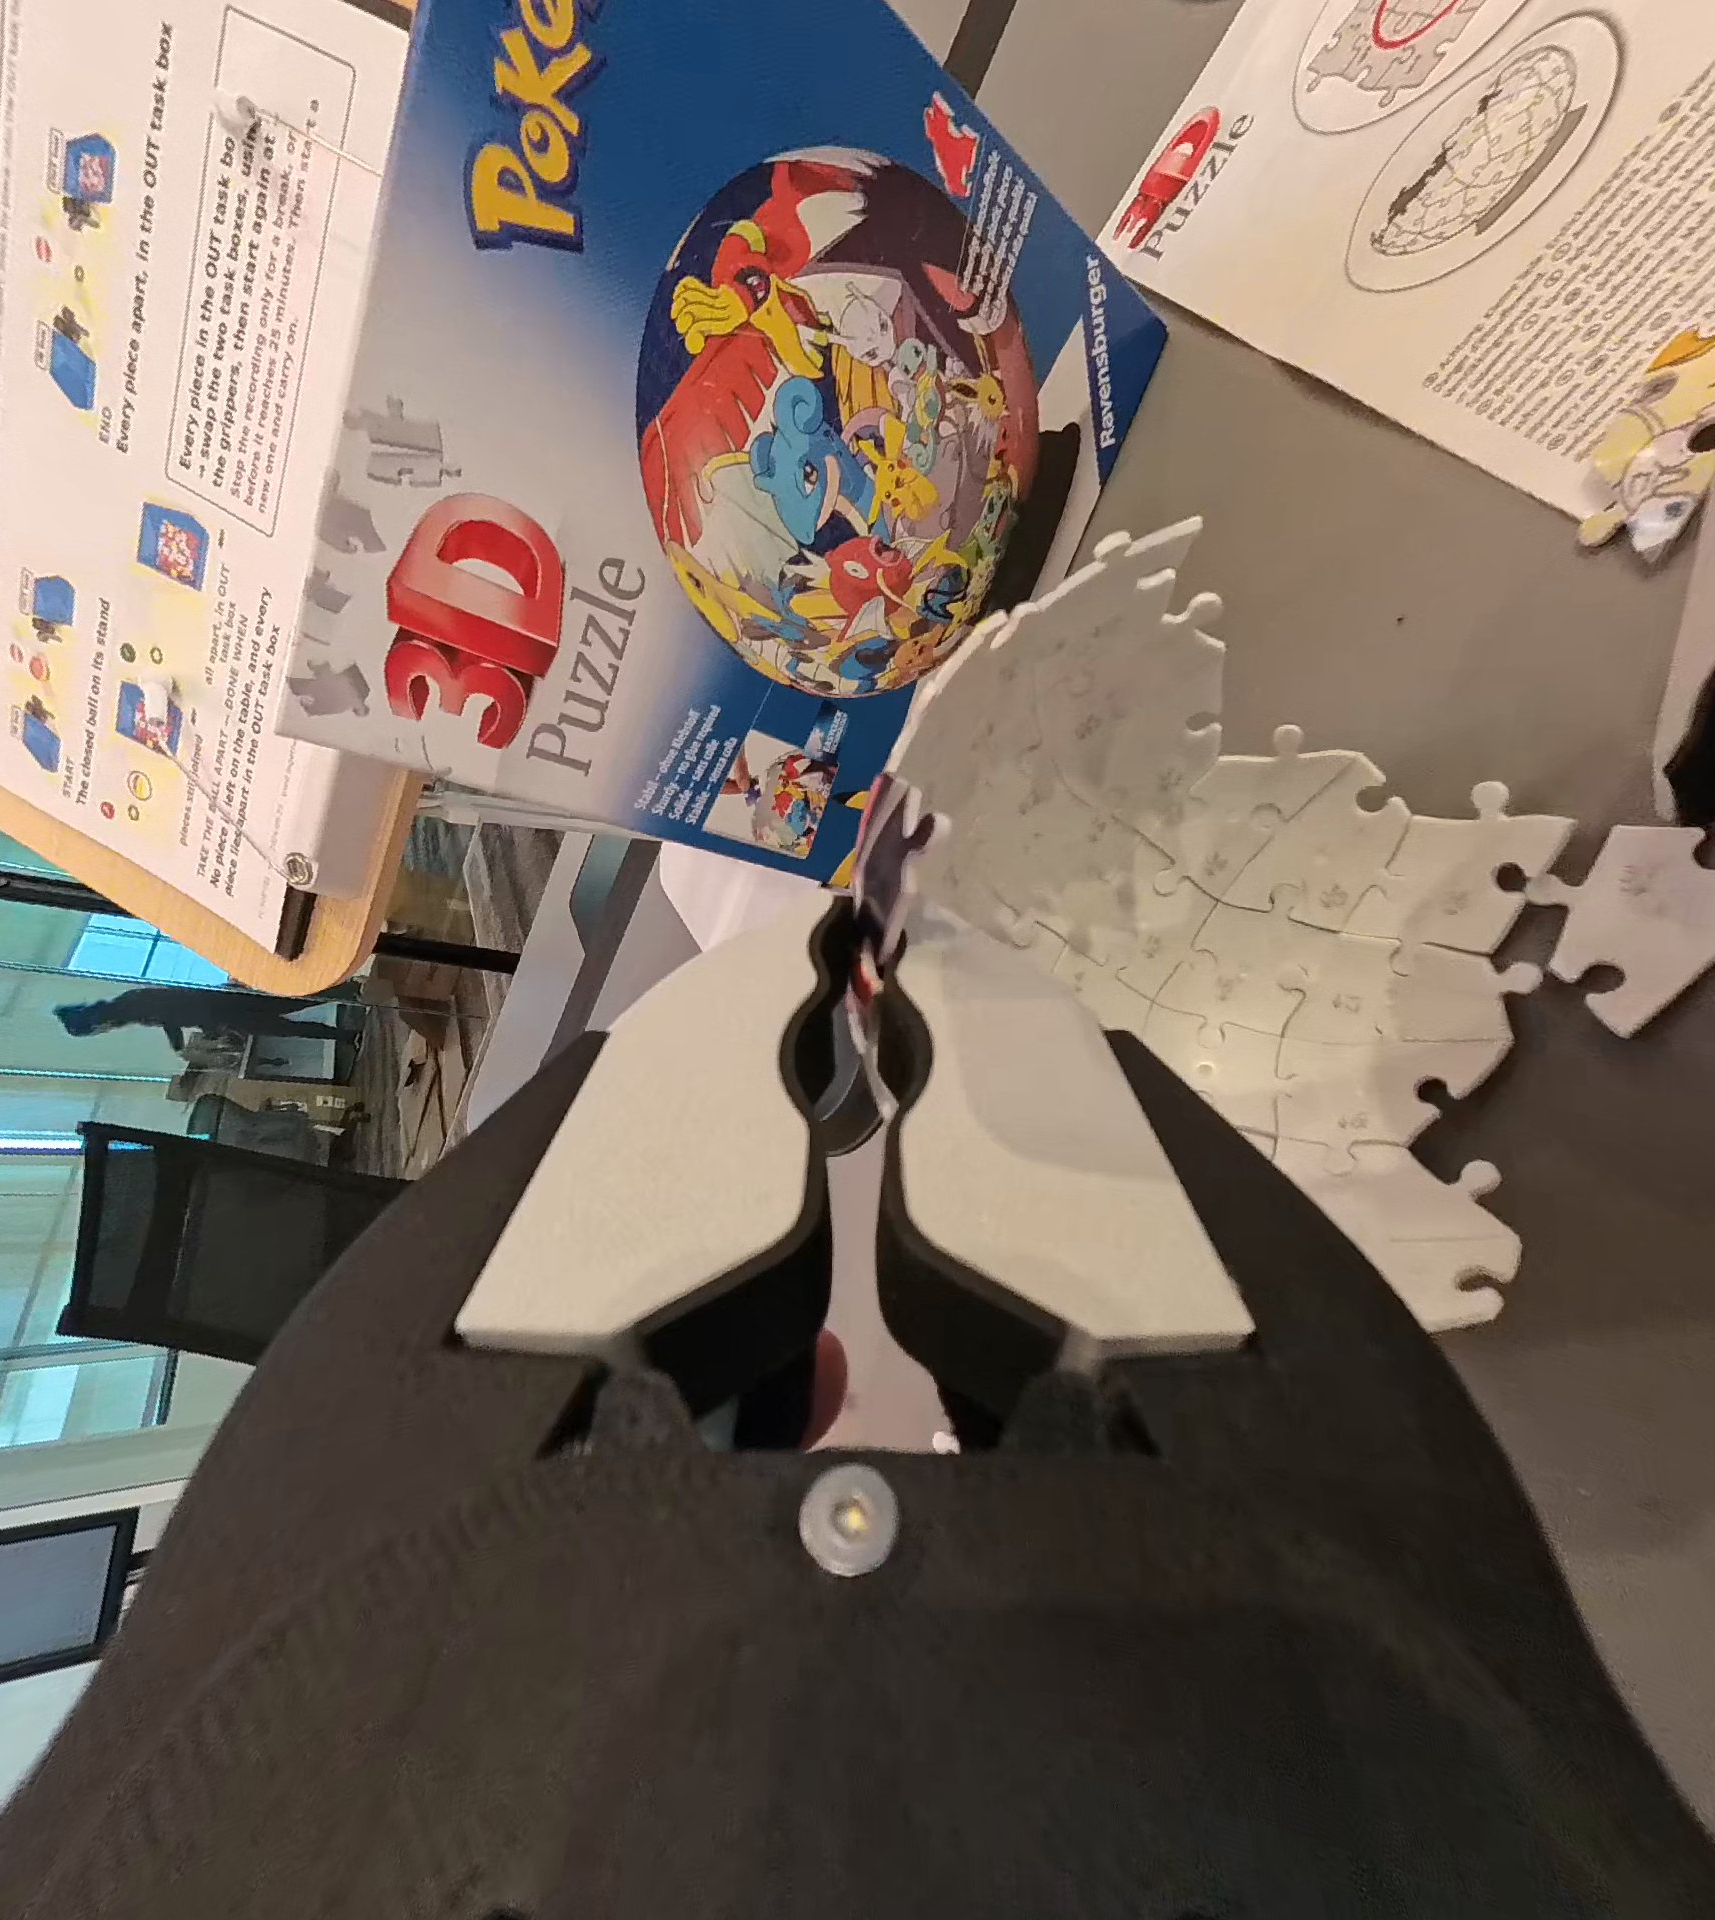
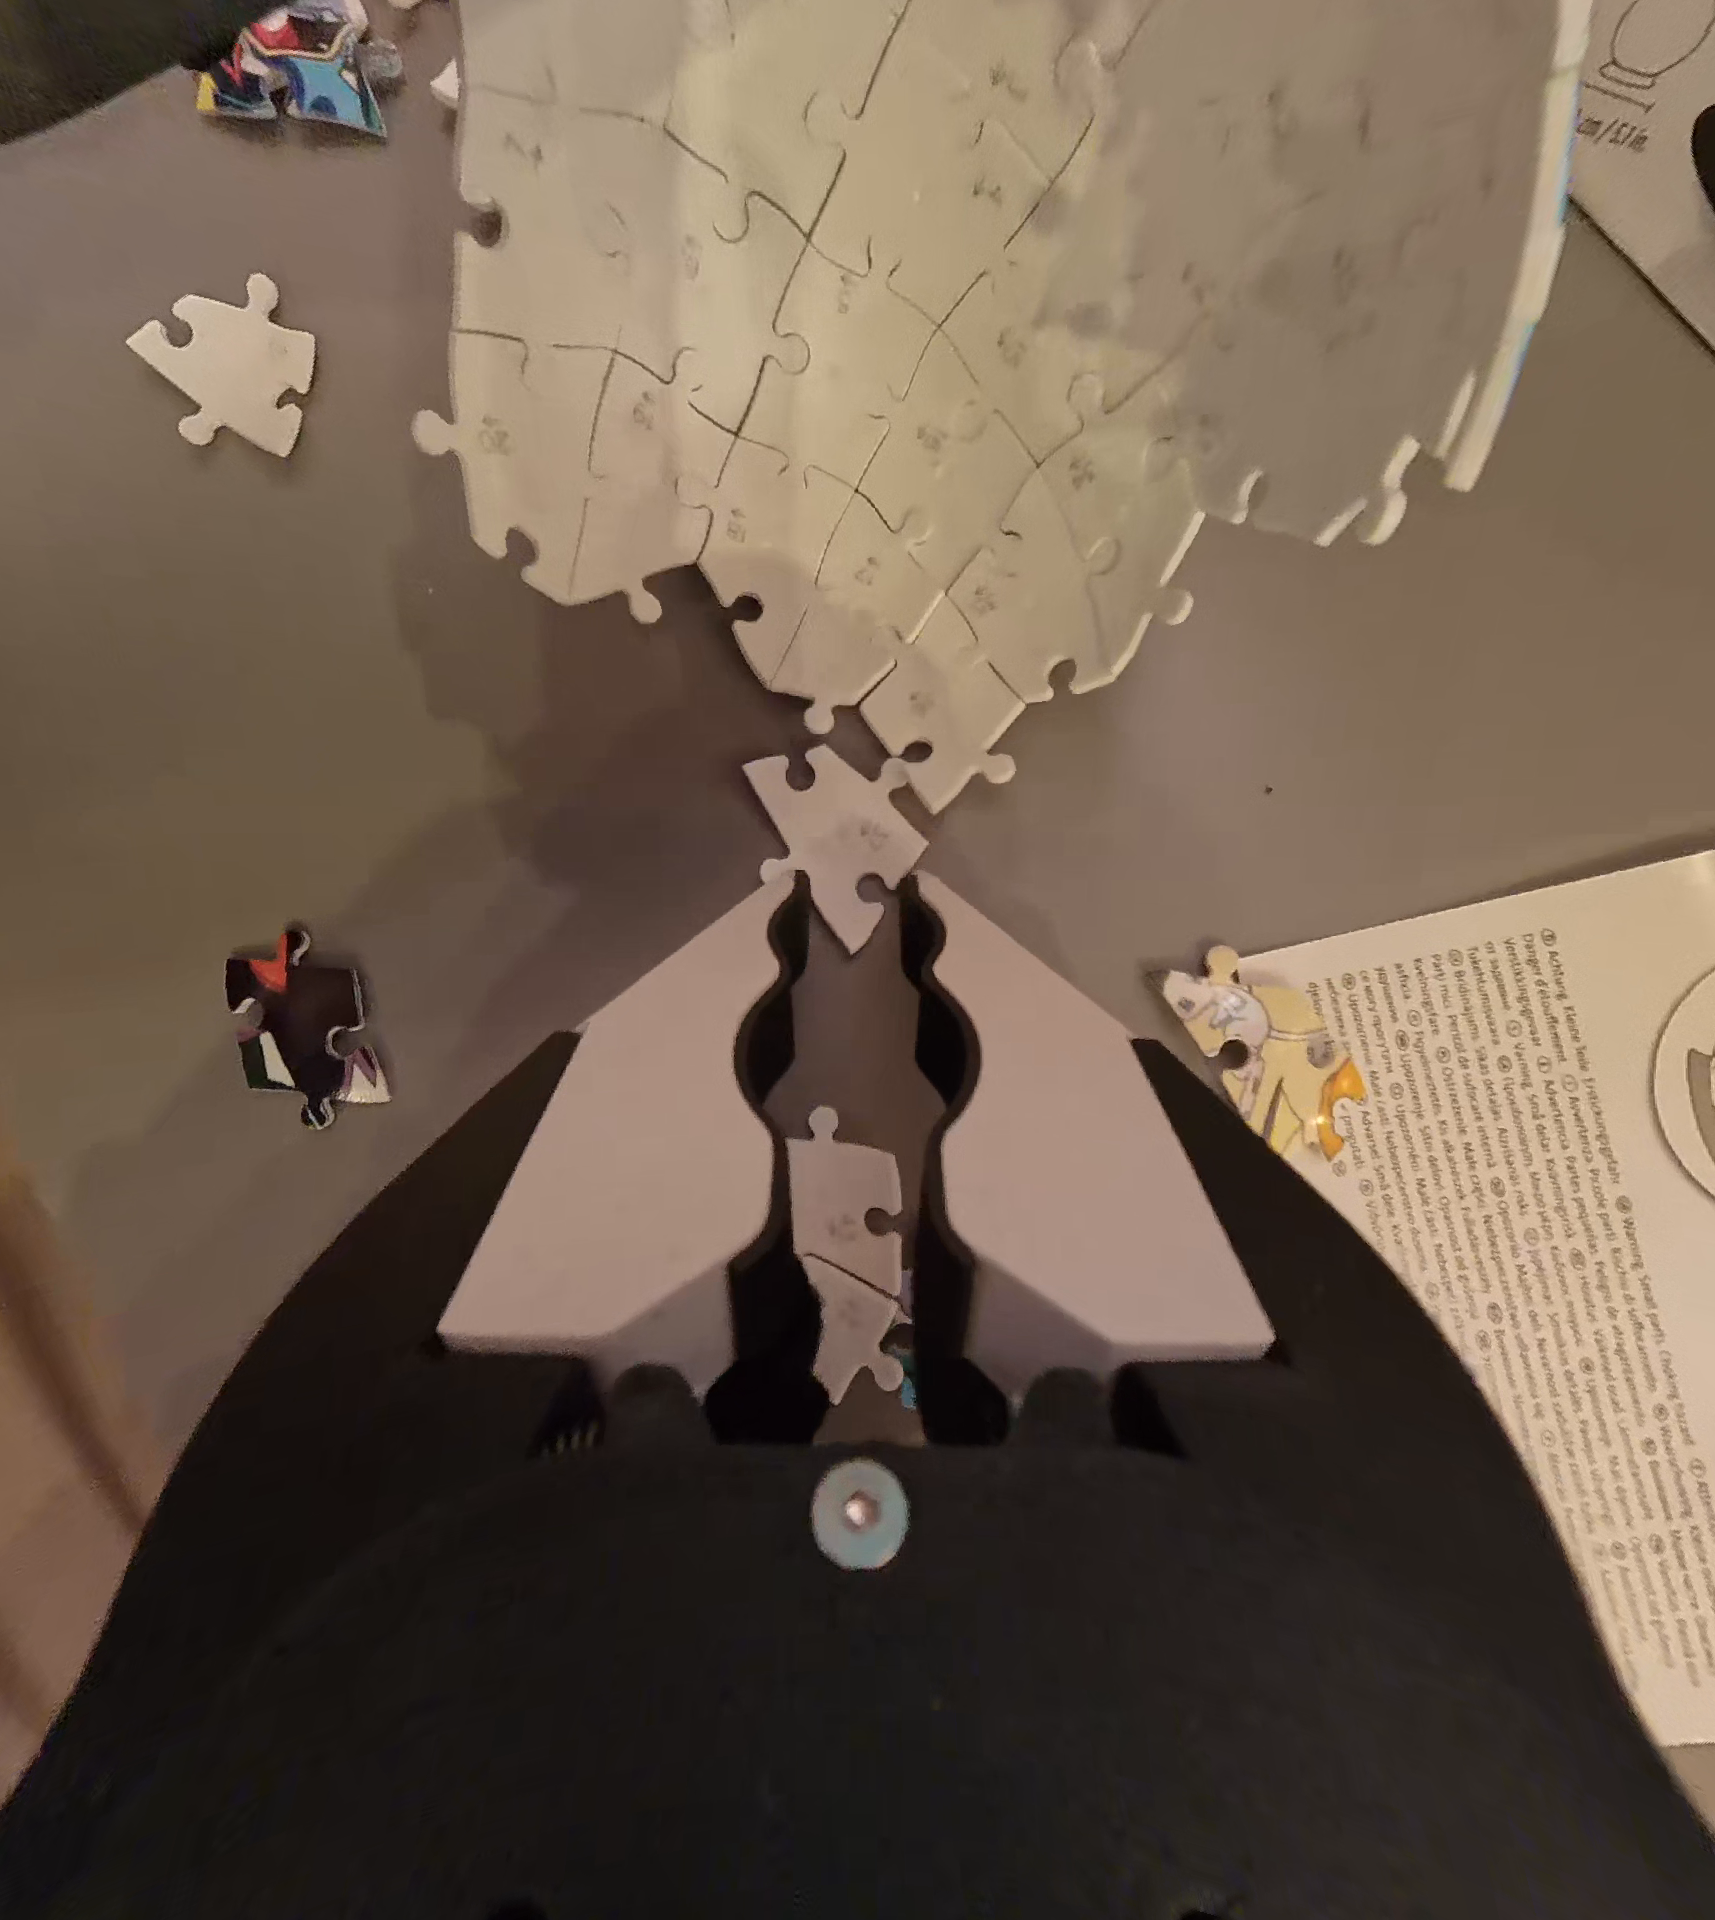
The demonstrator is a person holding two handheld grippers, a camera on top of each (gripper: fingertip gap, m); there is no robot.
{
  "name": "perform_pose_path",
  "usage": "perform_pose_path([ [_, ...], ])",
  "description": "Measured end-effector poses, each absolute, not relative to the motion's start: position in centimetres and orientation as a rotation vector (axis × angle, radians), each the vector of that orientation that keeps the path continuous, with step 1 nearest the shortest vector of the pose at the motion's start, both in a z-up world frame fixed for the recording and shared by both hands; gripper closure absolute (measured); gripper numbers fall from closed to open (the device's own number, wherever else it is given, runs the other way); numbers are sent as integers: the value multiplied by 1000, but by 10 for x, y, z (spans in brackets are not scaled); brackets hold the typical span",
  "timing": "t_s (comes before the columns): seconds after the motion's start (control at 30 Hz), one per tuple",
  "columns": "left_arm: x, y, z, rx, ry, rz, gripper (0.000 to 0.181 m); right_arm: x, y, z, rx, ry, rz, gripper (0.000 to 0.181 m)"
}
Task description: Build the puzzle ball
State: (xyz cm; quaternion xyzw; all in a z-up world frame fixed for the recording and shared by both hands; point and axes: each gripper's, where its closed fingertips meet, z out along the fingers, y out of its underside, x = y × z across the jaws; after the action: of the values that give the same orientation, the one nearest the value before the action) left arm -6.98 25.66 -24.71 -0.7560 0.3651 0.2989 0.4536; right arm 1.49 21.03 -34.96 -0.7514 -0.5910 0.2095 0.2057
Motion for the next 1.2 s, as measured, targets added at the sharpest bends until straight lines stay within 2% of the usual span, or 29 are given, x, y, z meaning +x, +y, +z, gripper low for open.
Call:
perform_pose_path([
  [0.93,-78,242,-247,-1865,890,780,179,11,207,-348,-2020,-1500,275,169],
  [1.2,-83,238,-248,-1874,880,775,179,10,217,-345,-2008,-1419,300,169],
])
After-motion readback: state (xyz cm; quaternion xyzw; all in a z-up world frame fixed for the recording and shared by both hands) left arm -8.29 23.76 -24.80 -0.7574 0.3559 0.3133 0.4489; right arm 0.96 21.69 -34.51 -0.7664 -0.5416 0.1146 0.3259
